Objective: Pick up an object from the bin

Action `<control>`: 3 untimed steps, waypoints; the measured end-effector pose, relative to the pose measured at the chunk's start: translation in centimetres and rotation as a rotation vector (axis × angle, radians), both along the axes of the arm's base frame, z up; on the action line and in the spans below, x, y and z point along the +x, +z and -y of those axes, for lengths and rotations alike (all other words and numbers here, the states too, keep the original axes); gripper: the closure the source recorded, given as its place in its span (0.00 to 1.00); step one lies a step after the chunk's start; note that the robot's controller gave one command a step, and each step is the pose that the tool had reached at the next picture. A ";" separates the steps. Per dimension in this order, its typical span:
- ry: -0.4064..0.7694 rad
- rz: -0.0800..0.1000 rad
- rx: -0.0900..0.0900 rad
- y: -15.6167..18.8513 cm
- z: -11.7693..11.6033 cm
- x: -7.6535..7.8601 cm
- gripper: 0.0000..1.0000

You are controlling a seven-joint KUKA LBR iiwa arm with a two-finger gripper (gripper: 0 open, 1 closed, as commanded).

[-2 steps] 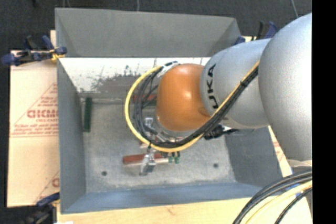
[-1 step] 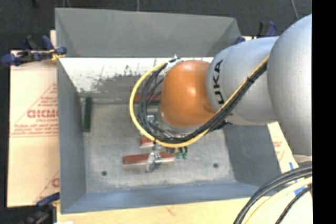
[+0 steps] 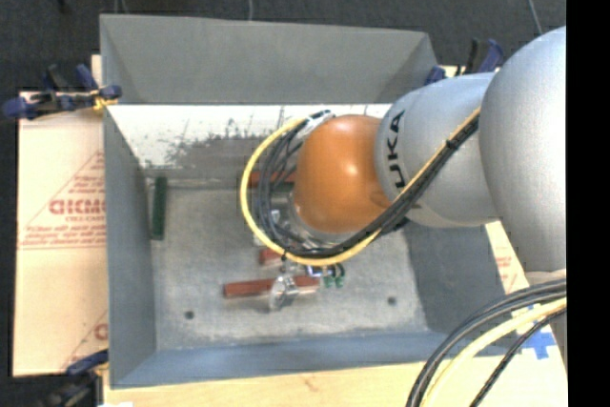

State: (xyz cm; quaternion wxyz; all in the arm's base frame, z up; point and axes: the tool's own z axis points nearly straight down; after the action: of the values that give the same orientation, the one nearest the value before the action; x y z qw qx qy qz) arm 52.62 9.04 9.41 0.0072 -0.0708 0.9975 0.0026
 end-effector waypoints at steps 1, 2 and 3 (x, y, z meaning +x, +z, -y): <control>0.024 -0.023 0.005 -1.4 1.7 2.6 1.00; 0.024 -0.022 0.005 -1.4 1.7 2.6 1.00; 0.025 -0.019 0.004 -1.1 1.7 2.6 1.00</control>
Offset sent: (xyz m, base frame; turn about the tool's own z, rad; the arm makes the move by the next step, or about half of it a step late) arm 0.0000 0.0000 0.0000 0.0000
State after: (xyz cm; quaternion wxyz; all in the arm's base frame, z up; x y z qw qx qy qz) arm 55.19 7.32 8.29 -0.0024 -0.0830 0.9965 0.0052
